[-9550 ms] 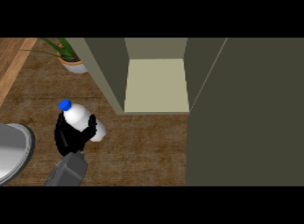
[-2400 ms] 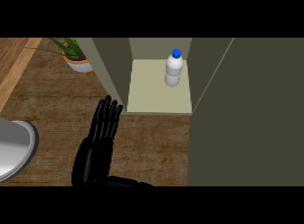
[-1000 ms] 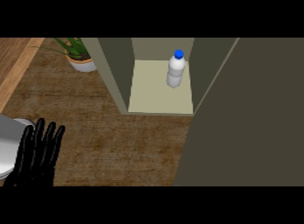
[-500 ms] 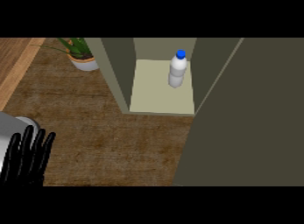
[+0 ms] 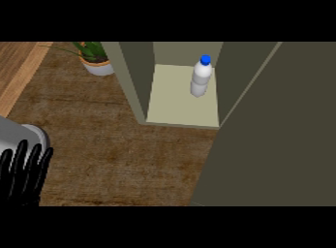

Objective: Pick up the bottled water, place it into the cabinet and close the cabinet

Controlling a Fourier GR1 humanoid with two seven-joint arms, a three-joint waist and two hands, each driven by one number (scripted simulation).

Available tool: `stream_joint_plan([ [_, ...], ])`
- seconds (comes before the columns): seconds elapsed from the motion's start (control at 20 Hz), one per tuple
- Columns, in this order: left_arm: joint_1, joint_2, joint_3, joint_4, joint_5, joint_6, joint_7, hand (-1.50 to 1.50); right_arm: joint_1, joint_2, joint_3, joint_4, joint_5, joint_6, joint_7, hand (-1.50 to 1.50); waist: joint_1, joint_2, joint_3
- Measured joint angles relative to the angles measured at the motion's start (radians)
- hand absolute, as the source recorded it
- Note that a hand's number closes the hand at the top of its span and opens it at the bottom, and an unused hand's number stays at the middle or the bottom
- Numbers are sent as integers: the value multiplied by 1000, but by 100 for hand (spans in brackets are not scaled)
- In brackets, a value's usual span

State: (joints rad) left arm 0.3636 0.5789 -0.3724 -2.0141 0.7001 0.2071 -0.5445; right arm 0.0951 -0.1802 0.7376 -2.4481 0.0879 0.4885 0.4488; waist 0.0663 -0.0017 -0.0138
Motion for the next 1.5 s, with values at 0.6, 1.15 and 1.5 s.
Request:
stream_joint_plan([
  [0.6,18,27,29,-13,23,-50,-10,-150,-7,6,-15,13,-64,-2,6,150,33,17,0],
  [1.15,3,53,41,-22,38,-108,-7,-150,27,38,-18,116,-412,44,77,150,102,49,-2],
  [1.5,20,64,68,-18,49,-116,-11,-150,71,43,-68,130,-482,-33,57,150,67,37,0],
])
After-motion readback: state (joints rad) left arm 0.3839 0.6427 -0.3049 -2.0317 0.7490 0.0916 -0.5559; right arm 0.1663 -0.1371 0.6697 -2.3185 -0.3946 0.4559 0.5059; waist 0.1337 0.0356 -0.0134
